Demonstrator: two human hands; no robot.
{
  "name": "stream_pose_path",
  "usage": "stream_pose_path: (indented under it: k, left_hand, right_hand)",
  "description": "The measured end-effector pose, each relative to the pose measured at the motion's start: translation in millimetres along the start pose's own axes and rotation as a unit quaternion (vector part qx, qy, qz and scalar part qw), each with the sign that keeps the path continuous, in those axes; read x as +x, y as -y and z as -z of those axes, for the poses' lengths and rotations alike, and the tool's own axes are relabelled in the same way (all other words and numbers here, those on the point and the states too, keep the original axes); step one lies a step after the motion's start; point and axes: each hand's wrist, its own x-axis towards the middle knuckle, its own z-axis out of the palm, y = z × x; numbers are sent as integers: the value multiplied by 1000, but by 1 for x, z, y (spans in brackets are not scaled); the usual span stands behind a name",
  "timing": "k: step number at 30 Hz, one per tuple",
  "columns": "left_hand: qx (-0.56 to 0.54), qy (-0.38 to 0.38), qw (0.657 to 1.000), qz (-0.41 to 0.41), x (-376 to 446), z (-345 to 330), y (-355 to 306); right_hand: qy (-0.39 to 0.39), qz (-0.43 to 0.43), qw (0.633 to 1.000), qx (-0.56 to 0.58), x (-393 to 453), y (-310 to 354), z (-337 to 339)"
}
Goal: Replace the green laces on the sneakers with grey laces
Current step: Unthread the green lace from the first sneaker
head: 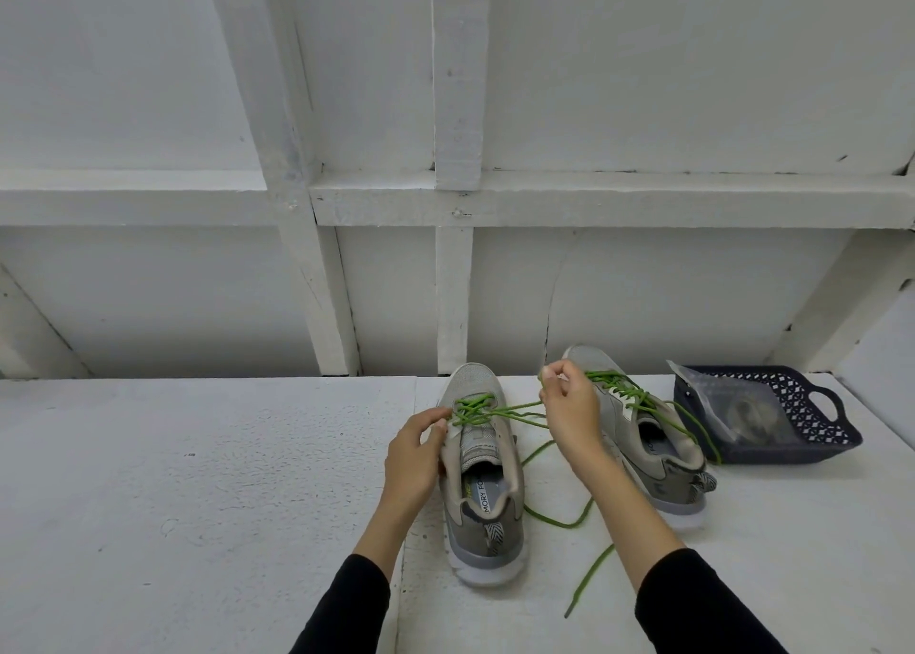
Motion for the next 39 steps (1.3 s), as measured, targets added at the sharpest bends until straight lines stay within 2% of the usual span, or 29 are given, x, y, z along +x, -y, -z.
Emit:
stream_pose_path:
  k: [4, 7, 12, 15, 19, 21, 24, 28, 31, 33, 36, 39]
  left_hand:
    - [19, 7, 999, -35, -1, -1, -1]
    - [22, 16, 1000, -9, 0, -2, -2]
    - [19, 30, 999, 37, 1, 1, -6]
    - [6, 16, 998, 63, 2, 1, -4]
    - [-21, 15, 997, 71, 1, 1, -4]
    - [-30, 16, 997, 63, 0, 1, -6]
    - [-24, 17, 999, 46, -1, 1, -6]
    - [-18, 27, 999, 37, -1, 3, -2]
    - [-13, 33, 999, 36, 0, 4, 0]
    - [-10, 35, 999, 35, 0, 4, -1]
    - [-15, 31, 999, 41, -2, 3, -3]
    - [-13, 24, 999, 43, -2, 3, -4]
  right_hand:
    - [36, 35, 976, -212, -5, -16, -1]
    - [84, 30, 970, -227, -8, -21, -8]
    - [85, 82, 935, -334, -17, 2, -15]
    - [144, 137, 919, -341, -22, 13, -22]
    - [193, 152, 885, -395, -25, 7, -29]
    - [185, 151, 896, -375, -25, 3, -30]
    - [179, 108, 937, -280, -22, 0, -33]
    - [146, 8, 989, -17, -18, 7, -30]
    - [136, -53, 970, 196, -15, 15, -25]
    - [116, -66, 955, 264, -14, 19, -21]
    - [80, -44, 976, 199, -13, 18, -15]
    - [51, 43, 998, 18, -13, 14, -9]
